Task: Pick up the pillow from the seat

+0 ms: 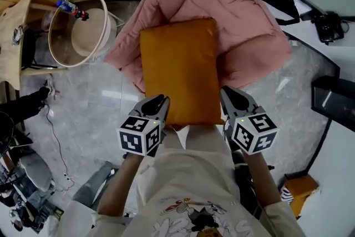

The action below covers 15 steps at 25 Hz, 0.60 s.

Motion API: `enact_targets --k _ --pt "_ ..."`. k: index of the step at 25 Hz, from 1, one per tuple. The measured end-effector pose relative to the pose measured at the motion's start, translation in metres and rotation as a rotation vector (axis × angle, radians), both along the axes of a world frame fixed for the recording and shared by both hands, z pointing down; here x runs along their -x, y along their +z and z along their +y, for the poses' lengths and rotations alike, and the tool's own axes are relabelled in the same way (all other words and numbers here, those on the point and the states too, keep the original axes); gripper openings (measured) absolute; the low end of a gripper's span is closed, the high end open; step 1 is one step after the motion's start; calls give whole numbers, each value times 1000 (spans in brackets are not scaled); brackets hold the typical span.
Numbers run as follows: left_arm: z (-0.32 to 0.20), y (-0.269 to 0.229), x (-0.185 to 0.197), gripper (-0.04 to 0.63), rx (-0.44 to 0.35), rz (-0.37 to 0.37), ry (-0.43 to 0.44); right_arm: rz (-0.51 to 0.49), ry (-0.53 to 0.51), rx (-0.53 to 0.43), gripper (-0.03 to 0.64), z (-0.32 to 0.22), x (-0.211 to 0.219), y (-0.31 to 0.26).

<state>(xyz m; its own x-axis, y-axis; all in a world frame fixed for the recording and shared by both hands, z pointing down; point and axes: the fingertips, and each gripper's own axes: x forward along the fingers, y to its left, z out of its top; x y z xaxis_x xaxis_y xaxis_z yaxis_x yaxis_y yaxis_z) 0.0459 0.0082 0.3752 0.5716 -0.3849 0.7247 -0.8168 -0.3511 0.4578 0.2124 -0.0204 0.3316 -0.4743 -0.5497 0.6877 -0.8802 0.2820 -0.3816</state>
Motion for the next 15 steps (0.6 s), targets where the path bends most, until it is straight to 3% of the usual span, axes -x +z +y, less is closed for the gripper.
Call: enact_targets --k 5,9,12,15 --pt "-9 33 7 86 29 23 -81 10 -26 55 23 -15 0 36" --pt "-4 69 12 176 76 93 -131 32 -47 87 36 -24 0 56" --pt "0 96 21 234 115 100 -152 33 -82 141 150 -22 7 74" --pt "-2 115 31 298 144 88 -176 46 -100 185 191 -19 11 92"
